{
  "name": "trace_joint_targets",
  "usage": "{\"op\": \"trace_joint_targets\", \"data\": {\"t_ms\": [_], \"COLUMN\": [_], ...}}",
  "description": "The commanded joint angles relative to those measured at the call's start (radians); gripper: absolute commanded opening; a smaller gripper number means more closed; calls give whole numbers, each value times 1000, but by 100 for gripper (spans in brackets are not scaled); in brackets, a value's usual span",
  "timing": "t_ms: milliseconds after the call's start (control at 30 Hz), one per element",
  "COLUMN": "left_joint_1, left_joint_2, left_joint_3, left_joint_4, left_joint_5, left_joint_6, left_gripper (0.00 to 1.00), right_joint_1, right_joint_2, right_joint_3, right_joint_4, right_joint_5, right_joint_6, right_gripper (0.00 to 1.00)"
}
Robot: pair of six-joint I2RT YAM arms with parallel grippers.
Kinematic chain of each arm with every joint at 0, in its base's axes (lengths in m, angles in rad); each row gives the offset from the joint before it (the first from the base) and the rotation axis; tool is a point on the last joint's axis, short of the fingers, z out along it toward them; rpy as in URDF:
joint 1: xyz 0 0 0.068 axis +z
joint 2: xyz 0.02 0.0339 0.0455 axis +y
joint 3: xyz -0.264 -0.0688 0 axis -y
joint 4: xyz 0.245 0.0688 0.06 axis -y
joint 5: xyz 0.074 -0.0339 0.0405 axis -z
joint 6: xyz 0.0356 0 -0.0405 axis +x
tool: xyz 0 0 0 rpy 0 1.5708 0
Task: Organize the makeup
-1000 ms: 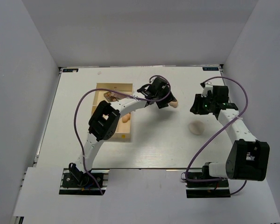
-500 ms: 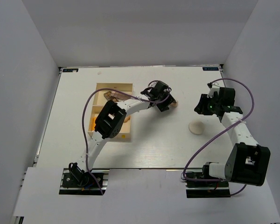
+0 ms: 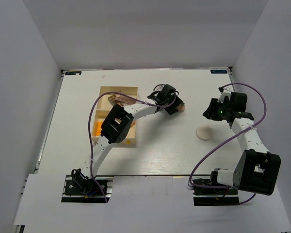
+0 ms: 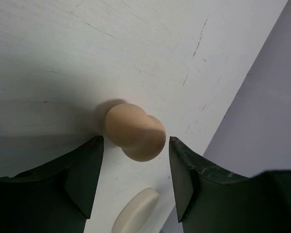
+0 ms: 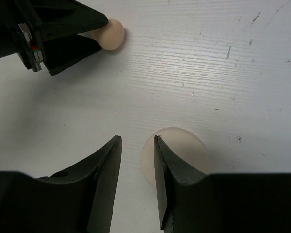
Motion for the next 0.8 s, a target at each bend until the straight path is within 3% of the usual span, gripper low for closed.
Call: {"op": "trace_joint_targets", "data": {"t_ms": [0, 100, 300, 367, 467, 633, 767], "left_joint_1": [4, 4, 13, 13, 13, 13, 24], "left_joint_2": [-1, 7, -5, -23, -89, -329, -577], "left_joint_3": [43, 41, 23, 3, -3, -115, -378], "left_joint_4": [-6, -9, 19, 61, 91, 25, 2], "left_joint_5": [-25, -25, -1, 40, 56, 24, -74], "left_joint_6": [-34, -35, -21, 6, 167, 334, 448], "left_gripper": [66, 57, 26, 22, 17, 17, 17], "right_joint_1": [-8, -13, -14, -14, -14, -19, -27], "right_joint_2": [-29, -29, -37, -41, -45, -49, -37], "right_joint_3": [-11, -13, -17, -20, -26, -29, -14], "right_joint_4": [37, 37, 37, 33, 27, 22, -12], "right_joint_5": [-26, -33, -41, -46, -55, -64, -84], "right_joint_6": [13, 13, 5, -7, -52, -93, -129], "right_gripper": [40, 40, 40, 51, 89, 89, 89]}}
